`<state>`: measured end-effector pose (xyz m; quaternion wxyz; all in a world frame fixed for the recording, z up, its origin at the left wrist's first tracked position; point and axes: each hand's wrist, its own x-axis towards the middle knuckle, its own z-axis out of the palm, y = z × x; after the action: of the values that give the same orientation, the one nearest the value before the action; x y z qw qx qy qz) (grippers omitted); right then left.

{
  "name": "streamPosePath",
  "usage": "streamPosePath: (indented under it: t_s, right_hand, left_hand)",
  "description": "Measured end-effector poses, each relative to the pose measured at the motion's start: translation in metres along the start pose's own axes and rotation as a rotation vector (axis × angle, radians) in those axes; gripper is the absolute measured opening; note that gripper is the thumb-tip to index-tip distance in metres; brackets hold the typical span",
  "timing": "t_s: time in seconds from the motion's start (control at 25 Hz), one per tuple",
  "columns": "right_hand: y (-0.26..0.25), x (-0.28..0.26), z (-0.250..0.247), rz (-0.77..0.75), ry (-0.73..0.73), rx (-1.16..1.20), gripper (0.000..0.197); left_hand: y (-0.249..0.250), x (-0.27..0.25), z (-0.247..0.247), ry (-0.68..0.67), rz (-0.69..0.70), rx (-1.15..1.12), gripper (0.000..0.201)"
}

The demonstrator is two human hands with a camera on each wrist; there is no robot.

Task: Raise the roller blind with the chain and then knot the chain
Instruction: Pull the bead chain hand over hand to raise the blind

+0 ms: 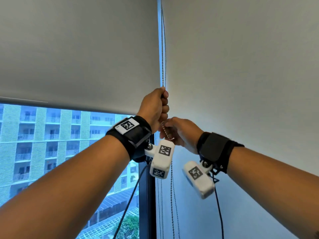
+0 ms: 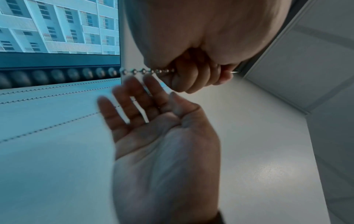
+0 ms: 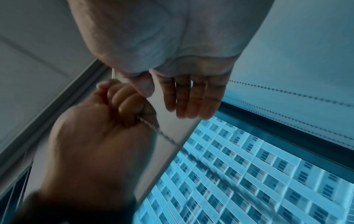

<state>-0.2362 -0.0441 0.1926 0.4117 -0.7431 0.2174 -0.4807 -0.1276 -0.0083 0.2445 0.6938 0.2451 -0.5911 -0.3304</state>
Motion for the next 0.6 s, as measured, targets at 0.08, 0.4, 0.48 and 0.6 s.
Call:
streamPosePath:
  t_s: [0.08, 0.4, 0.48, 0.6]
  right_hand:
    - [-0.012, 0.012, -0.012, -0.038, 0.057, 0.05, 0.029]
    - [-0.088, 0.044, -0.003, -0.131, 0.251, 0.392, 0.029]
    - [-0.091, 0.042, 0.004, -0.13, 0.285, 0.383, 0.036]
    - [-0.084, 0.034, 0.008, -0.159, 0.32, 0.354, 0.035]
  left_hand:
    - [-0.003, -0.006, 0.005, 0.009, 0.014, -0.018, 0.034]
    - [-0.042, -0.016, 0.009, -0.051, 0.011, -0.052, 0.017]
    - [-0.045, -0.025, 0.008, -0.097, 0.065, -0.005, 0.011]
    - [-0.042, -0.027, -0.004, -0.097, 0.045, 0.114, 0.015]
